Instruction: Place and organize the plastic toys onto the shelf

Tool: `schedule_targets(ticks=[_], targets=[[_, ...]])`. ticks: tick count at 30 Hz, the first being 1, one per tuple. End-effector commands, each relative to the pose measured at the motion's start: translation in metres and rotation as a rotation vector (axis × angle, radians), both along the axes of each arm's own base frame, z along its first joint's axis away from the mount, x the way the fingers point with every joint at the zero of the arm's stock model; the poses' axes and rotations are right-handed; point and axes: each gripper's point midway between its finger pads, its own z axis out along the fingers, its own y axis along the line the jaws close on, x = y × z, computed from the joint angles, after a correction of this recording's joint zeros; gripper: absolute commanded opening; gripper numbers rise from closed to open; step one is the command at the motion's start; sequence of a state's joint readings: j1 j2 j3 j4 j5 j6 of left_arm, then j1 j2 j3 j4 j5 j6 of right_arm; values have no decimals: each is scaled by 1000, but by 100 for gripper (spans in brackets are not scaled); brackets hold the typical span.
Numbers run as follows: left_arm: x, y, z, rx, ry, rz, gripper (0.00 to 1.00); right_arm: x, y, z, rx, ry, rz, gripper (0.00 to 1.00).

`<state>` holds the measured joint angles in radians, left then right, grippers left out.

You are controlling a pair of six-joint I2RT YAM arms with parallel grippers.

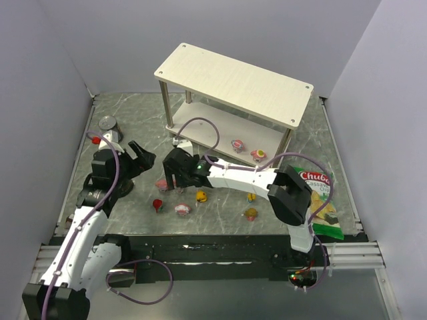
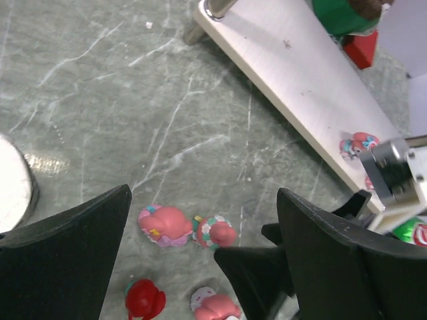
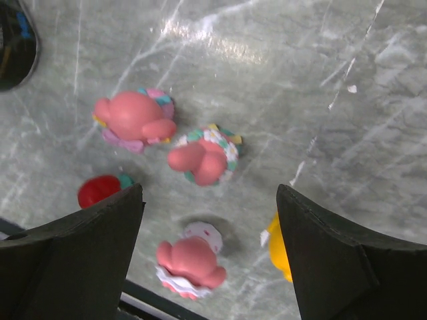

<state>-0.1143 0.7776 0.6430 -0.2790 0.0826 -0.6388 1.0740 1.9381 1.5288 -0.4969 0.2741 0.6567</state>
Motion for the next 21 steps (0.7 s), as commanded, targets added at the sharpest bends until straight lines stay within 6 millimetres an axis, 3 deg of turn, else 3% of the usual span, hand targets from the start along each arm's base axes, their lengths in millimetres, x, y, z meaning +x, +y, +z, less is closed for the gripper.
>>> schedule_targets(ticks=[1, 3, 8, 15, 21], targets=[[-3, 20, 12, 82, -19, 146, 96, 10, 19, 11, 21, -30, -73, 87], [-8, 26, 15, 83, -19, 198, 96, 10, 26, 8, 20, -31, -82, 86], [-18, 39, 17, 110, -11, 302, 96, 10, 13, -1, -54, -2, -170, 82], [-16, 30, 18, 97, -24, 254, 96, 12, -2, -10, -130, -12, -191, 71], [-14, 22, 16, 86, -29, 208, 96, 12, 1, -18, -138, -18, -162, 66]])
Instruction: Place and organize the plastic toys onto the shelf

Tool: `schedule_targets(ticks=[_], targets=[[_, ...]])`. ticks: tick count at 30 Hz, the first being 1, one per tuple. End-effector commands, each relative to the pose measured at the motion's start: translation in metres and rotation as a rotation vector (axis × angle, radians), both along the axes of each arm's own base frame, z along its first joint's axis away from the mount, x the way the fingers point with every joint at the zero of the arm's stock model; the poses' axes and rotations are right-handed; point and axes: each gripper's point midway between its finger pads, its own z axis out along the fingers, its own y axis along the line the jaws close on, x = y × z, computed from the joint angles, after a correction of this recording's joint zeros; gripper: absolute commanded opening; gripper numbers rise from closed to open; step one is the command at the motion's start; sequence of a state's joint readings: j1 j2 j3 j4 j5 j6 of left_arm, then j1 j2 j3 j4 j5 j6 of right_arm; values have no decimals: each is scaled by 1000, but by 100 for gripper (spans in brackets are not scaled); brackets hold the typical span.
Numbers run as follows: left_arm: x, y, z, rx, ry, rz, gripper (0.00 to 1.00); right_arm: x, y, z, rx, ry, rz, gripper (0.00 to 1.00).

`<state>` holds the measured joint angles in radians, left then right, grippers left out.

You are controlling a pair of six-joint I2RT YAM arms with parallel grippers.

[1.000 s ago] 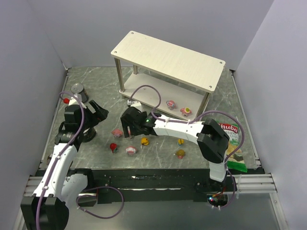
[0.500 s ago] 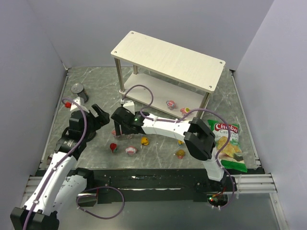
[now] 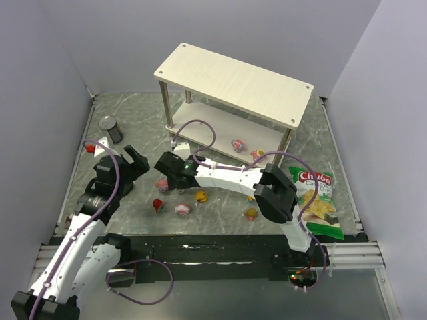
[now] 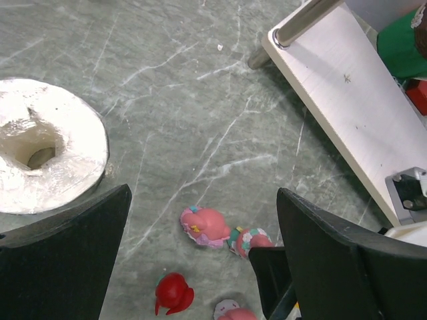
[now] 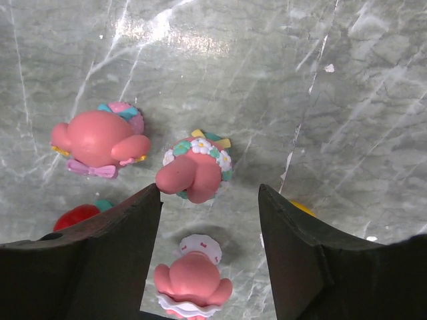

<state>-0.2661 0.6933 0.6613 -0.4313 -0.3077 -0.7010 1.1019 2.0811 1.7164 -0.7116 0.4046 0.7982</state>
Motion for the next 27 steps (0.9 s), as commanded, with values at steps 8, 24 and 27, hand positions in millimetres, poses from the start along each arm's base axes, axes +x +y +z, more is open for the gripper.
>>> schedule_targets(ticks=[8, 24, 27], targets=[[7, -11, 17, -21, -50, -56, 96, 13, 18, -14, 17, -19, -3, 66], [13, -17, 7, 3, 2, -86, 96, 34, 6, 3, -10, -64, -46, 18], [12, -18, 8, 2, -3, -88, 96, 50, -8, 22, -10, -94, -70, 17]])
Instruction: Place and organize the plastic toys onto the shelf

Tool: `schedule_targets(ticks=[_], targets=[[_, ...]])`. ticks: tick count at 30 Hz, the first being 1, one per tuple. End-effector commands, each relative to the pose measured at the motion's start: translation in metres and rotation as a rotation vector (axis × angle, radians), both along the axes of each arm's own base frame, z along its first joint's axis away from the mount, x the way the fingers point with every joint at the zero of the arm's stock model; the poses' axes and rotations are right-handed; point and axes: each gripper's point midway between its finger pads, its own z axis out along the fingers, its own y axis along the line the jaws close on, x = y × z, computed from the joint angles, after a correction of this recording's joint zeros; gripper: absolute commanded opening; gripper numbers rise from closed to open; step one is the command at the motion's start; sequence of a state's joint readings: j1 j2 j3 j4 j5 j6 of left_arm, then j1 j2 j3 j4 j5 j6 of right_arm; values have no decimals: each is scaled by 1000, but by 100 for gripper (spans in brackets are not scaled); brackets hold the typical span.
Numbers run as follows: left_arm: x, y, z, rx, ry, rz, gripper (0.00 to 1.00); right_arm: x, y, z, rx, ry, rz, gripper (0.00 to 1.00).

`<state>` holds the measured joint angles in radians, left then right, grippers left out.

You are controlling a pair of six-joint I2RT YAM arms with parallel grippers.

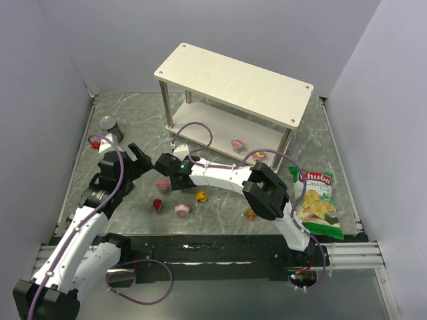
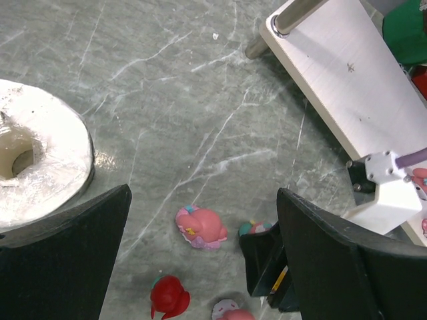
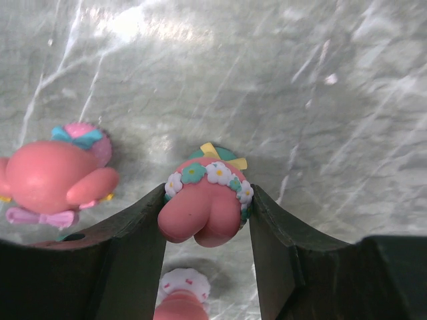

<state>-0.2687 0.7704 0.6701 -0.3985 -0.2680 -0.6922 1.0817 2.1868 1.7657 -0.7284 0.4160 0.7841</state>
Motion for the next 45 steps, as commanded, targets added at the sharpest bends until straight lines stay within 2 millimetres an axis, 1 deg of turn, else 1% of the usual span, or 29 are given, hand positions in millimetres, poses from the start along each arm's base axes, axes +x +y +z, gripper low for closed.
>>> schedule_targets(ticks=[1, 2, 4, 5, 7, 8, 11, 12, 14, 15, 18, 19, 22, 24, 26, 27, 32, 35, 45], targets=[[2, -7, 18, 1, -41, -46, 96, 44, -10, 60, 56, -132, -53, 17], [2, -7, 17, 2, -41, -45, 96, 52, -17, 68, 63, -144, -68, 17], [2, -7, 19, 1, -45, -45, 96, 63, -27, 76, 53, -160, -77, 17], [2, -7, 18, 1, -45, -45, 96, 73, -38, 82, 52, -170, -104, 17], [2, -7, 19, 0, -48, -48, 96, 83, -48, 85, 47, -178, -115, 17], [2, -7, 19, 0, -48, -48, 96, 94, -58, 91, 55, -189, -140, 17], [3, -8, 19, -1, -52, -55, 96, 109, -70, 100, 52, -215, -145, 17], [3, -9, 19, 0, -52, -57, 96, 117, -76, 106, 54, -226, -161, 17], [3, -9, 19, -2, -54, -62, 96, 126, -82, 109, 46, -234, -166, 17], [3, -9, 19, -1, -57, -62, 96, 135, -89, 112, 50, -241, -185, 17], [3, -9, 20, 3, -59, -59, 96, 147, -96, 116, 57, -251, -199, 18], [3, -8, 20, 4, -59, -58, 96, 152, -101, 116, 54, -251, -208, 18], [3, -7, 18, 10, -51, -50, 96, 162, -105, 119, 56, -263, -217, 18], [4, -6, 18, 14, -51, -49, 96, 167, -106, 124, 59, -277, -218, 18], [4, -6, 17, 15, -50, -49, 96, 172, -110, 123, 56, -274, -227, 18], [4, -6, 17, 17, -49, -48, 96, 175, -110, 126, 61, -278, -231, 19], [4, -5, 16, 20, -43, -45, 96, 184, -112, 120, 59, -268, -240, 19], [5, -5, 16, 22, -42, -42, 96, 185, -112, 116, 49, -261, -236, 20], [6, -6, 12, 25, -28, -46, 96, 187, -124, 101, 3, -243, -245, 21]])
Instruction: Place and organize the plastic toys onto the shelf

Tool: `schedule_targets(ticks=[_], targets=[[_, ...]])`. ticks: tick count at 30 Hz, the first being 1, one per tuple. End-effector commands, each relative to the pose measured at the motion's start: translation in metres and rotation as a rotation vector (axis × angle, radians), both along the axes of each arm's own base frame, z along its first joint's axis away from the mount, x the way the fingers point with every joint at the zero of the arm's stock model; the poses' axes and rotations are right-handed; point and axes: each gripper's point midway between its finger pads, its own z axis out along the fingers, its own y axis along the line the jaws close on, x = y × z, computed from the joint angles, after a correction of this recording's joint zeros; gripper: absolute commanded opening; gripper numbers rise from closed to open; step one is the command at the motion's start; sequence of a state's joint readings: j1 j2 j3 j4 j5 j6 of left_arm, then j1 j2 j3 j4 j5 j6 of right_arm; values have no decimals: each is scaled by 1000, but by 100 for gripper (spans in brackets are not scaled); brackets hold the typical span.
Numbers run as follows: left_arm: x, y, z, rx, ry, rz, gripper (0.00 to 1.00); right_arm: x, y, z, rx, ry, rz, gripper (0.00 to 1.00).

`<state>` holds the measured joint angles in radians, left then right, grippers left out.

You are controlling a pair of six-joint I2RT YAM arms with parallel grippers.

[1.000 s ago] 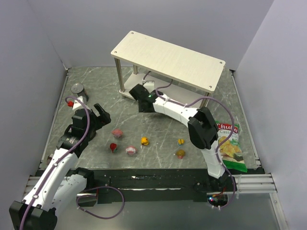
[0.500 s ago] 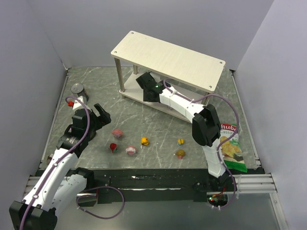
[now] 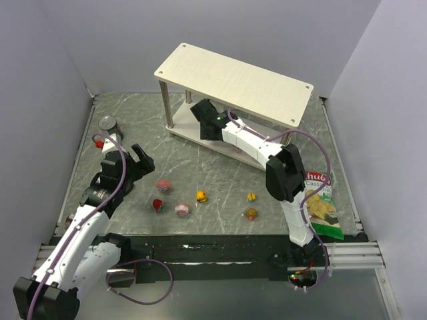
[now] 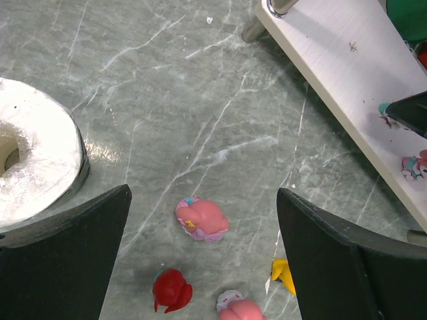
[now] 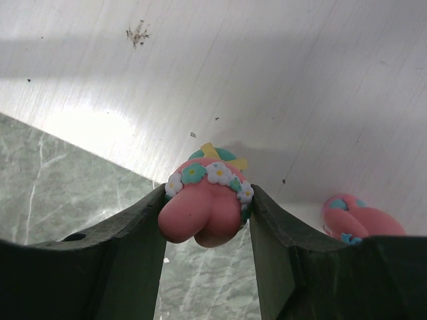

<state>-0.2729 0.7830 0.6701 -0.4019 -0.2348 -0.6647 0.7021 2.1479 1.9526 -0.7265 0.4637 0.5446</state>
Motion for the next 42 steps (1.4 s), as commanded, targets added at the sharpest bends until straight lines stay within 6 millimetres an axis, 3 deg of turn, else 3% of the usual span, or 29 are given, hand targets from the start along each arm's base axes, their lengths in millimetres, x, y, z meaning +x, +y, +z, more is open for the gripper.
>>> schedule_targets(ticks=[1, 14, 25, 42], targets=[[7, 0, 17, 12, -47, 0, 96, 16, -8, 15, -2, -54, -30, 22], [7, -1, 15, 11, -42, -5, 96, 1, -18, -7, -25, -14, -33, 24], [7, -1, 16, 10, -43, -6, 96, 4, -22, -14, -60, -10, -46, 27], [7, -1, 15, 9, -42, -7, 96, 5, -26, -5, -65, -29, -54, 48]])
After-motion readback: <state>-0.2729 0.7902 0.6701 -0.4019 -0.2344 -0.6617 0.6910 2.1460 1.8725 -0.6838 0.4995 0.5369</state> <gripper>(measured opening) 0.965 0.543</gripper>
